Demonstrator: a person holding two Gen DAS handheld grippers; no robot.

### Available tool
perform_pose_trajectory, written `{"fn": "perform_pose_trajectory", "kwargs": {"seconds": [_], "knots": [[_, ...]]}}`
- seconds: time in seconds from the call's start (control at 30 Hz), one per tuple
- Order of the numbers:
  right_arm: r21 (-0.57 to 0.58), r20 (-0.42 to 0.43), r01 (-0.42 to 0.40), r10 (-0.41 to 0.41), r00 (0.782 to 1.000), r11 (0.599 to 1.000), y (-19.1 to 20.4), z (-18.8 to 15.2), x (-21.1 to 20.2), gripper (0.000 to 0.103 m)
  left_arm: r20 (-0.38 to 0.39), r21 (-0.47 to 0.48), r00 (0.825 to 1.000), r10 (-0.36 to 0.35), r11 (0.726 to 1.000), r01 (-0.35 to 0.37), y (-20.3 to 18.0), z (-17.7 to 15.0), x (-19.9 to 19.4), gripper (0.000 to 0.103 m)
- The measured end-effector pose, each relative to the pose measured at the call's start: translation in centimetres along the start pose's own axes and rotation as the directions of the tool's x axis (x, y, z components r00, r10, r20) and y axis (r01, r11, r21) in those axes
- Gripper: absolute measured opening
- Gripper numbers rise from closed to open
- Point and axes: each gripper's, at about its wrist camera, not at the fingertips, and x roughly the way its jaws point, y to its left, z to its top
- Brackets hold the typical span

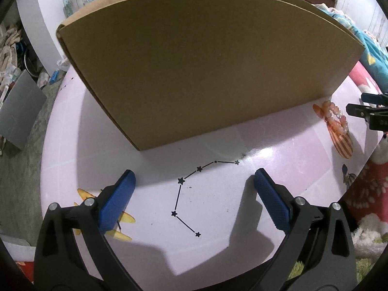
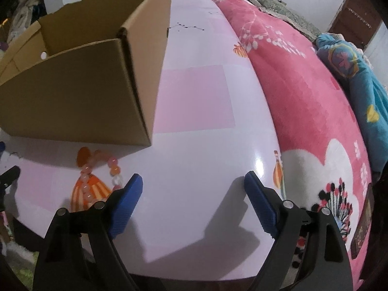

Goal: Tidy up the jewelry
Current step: 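Withdraw both grippers and move the right gripper to the pink-orange bracelet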

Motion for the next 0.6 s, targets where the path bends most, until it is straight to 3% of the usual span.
{"fn": "perform_pose_trajectory", "kwargs": {"seconds": [0.2, 0.6], "knots": [[0.028, 0.044, -0.120, 0.119, 0.992, 0.992, -0.1, -0.5, -1.5, 0.082, -0.006, 0.006, 1.000, 0.003, 1.000, -0.003, -0.8, -0.2, 0.1, 0.096], [0.013, 0.030, -0.276, 0.275, 0.961, 0.961, 1.7, -1.1, -1.9, 0.050, -0.011, 0.006, 1.000, 0.004, 1.000, -0.004, -1.1, 0.2, 0.3, 0.096]]}}
